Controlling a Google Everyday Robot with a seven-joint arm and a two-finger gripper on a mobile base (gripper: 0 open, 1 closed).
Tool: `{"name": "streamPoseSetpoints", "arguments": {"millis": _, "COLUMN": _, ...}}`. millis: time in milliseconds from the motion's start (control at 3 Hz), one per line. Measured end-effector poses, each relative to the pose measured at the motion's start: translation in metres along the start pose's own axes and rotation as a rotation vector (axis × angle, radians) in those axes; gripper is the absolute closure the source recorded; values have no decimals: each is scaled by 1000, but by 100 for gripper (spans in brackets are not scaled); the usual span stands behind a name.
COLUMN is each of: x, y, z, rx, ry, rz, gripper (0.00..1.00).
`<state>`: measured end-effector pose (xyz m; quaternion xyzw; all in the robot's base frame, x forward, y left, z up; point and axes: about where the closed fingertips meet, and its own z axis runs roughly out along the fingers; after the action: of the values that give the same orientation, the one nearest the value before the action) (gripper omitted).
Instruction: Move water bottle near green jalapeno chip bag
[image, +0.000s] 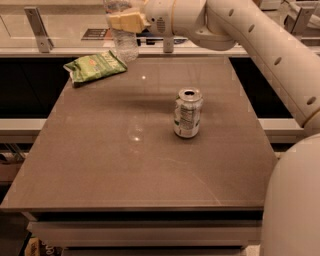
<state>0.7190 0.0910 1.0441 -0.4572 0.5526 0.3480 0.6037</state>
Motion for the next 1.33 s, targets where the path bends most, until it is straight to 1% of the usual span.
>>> {"name": "streamPoseSetpoints", "arguments": {"millis": 333, "x": 19, "y": -17, "z": 12, "rx": 15, "ry": -39, "rz": -7, "gripper": 100}}
{"name": "streamPoseSetpoints", "arguments": {"millis": 667, "x": 36, "y": -27, "z": 20, "rx": 32, "ry": -38, "rz": -16, "gripper": 100}}
{"name": "streamPoseSetpoints", "arguments": {"millis": 1333, "x": 72, "y": -27, "z": 35, "rx": 84, "ry": 73, "rz": -51, "gripper": 100}}
